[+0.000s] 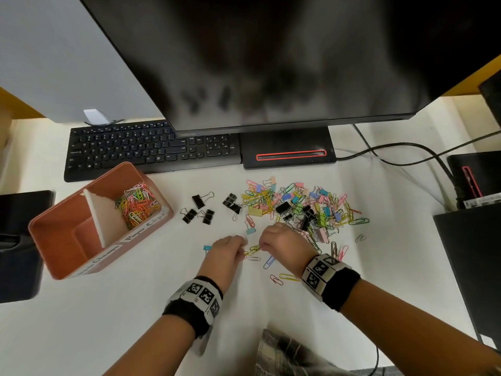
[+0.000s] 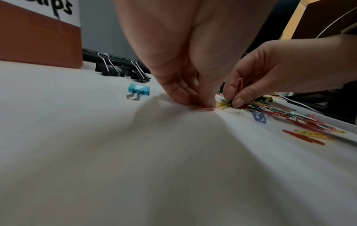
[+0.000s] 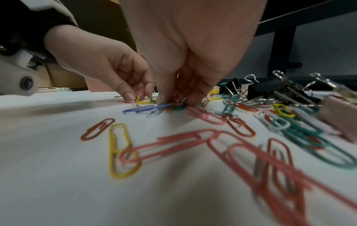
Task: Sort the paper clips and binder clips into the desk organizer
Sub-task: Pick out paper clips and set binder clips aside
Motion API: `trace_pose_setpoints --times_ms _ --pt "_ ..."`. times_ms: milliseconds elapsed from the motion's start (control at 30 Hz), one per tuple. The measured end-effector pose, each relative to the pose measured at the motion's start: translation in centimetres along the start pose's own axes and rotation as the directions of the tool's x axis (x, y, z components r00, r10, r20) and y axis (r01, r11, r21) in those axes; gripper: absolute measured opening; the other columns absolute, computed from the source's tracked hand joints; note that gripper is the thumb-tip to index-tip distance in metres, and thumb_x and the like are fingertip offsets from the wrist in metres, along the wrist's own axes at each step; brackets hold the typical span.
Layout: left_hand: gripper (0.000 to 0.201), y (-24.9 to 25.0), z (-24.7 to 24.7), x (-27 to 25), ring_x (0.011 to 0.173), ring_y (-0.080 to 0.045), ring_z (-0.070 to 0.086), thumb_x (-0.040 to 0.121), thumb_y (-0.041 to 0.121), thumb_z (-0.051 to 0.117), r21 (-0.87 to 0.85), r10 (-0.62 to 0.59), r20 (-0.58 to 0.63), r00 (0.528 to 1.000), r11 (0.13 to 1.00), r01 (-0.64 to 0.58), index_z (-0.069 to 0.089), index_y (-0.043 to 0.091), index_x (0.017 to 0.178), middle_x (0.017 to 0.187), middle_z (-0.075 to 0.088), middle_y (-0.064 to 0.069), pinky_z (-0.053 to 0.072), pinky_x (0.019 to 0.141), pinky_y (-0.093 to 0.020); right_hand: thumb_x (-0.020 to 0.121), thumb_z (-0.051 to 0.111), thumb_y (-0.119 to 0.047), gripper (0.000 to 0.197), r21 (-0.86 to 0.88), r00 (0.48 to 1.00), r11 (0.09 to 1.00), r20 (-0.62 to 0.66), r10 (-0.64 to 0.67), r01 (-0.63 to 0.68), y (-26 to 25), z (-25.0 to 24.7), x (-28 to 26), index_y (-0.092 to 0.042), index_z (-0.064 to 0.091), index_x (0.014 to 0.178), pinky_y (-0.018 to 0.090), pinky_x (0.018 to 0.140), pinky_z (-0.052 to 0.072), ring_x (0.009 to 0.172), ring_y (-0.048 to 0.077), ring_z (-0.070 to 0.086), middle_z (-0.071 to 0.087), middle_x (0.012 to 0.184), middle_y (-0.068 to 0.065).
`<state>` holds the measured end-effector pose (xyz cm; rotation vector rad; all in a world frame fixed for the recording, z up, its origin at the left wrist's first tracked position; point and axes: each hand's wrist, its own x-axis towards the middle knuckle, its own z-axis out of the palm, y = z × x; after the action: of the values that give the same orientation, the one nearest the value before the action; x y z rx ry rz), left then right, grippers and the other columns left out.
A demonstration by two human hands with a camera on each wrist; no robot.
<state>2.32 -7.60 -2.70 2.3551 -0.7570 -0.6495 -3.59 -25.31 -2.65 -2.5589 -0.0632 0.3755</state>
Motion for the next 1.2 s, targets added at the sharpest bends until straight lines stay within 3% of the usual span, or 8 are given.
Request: trace_pose_setpoints --times_ms 133,333,467,700,800,900,1000,1200 --pt "0.017 0.0 -0.1 0.6 0.096 -0.023 0.052 0.088 0.008 0.055 0.077 -0.039 0.098 0.994 0.997 0.031 0.063 0.01 0.102 0.098 0.061 -0.009 0.038 0.08 -0.025 0.091 0.051 -0.009 0.019 -0.006 0.989 0.997 0.123 0.078 -0.078 -0.5 -0.9 0.7 -0.01 0.062 0.107 0.039 0.087 0.047 0.101 0.026 0.053 0.065 0.104 0.01" --pt "0.016 0.3 0.0 0.3 0.089 -0.013 0.032 0.09 0.006 0.046 0.177 0.021 0.106 0.994 0.983 -0.04 0.058 0.013 0.098 0.099 0.049 -0.003 0.023 0.073 -0.021 0.089 0.047 -0.003 0.02 -0.065 0.964 0.985 0.205 0.169 -0.159 -0.7 -0.6 1.4 -0.011 0.064 0.095 0.036 0.077 0.046 0.093 0.027 0.054 0.051 0.091 0.006" --pt "0.014 -0.3 -0.5 -0.1 0.082 -0.017 0.047 0.085 0.002 0.051 0.007 0.047 0.108 0.993 0.999 -0.048 0.057 0.014 0.091 0.085 0.055 -0.002 0.033 0.073 -0.024 0.091 0.048 -0.01 0.02 0.04 0.972 0.984 0.163 0.168 -0.176 -0.7 -0.8 1.2 -0.01 0.067 0.097 0.036 0.08 0.048 0.091 0.026 0.057 0.057 0.097 0.009" --pt "0.041 0.7 0.4 -0.7 0.098 -0.019 0.055 0.088 0.015 0.057 0.008 -0.039 0.167 0.985 0.999 0.038 0.048 0.016 0.128 0.1 0.062 -0.005 0.042 0.089 -0.026 0.088 0.061 -0.022 0.012 0.15 0.99 0.981 -0.051 0.129 -0.121 0.3 -1.7 -0.5 -0.015 0.069 0.092 0.034 0.077 0.05 0.085 0.017 0.059 0.066 0.089 0.002" --pt "0.027 0.8 0.7 -0.3 0.099 -0.019 0.054 0.09 0.015 0.053 0.041 -0.042 0.102 0.994 0.998 0.038 0.057 0.014 0.117 0.104 0.059 -0.005 0.039 0.085 -0.022 0.086 0.062 -0.02 0.012 0.091 0.993 0.991 -0.058 0.107 -0.101 0.6 -2.1 -1.2 -0.013 0.071 0.082 0.036 0.08 0.051 0.09 0.019 0.058 0.065 0.093 0.003" --pt "0.014 0.8 0.7 0.2 0.087 -0.016 0.049 0.089 0.009 0.053 0.049 -0.024 0.065 0.998 0.999 0.021 0.065 0.01 0.097 0.09 0.049 -0.002 0.033 0.073 -0.018 0.084 0.064 -0.016 0.012 0.051 0.993 0.992 0.01 0.117 -0.118 0.2 -2.2 -1.6 -0.012 0.073 0.078 0.036 0.094 0.048 0.117 0.022 0.052 0.055 0.13 0.006" --pt "0.009 0.5 0.6 0.5 0.083 -0.018 0.046 0.084 0.003 0.056 0.006 -0.048 0.064 0.997 0.999 0.048 0.06 0.01 0.081 0.086 0.042 0.0 0.038 0.076 -0.023 0.086 0.059 -0.011 0.015 0.018 0.99 0.993 0.083 0.111 -0.113 -0.3 -1.5 -1.6 -0.009 0.072 0.079 0.036 0.099 0.045 0.124 0.025 0.048 0.045 0.142 0.007" --pt "0.01 -0.1 0.2 0.7 0.085 -0.019 0.051 0.084 0.006 0.057 0.009 0.023 0.052 0.998 1.0 -0.023 0.063 0.013 0.079 0.094 0.052 -0.003 0.043 0.075 -0.029 0.074 0.061 0.007 0.011 -0.014 0.992 0.994 0.056 0.11 -0.11 -0.7 0.0 -0.4 -0.004 0.065 0.075 0.04 0.073 0.054 0.089 0.032 0.06 0.064 0.096 0.012"
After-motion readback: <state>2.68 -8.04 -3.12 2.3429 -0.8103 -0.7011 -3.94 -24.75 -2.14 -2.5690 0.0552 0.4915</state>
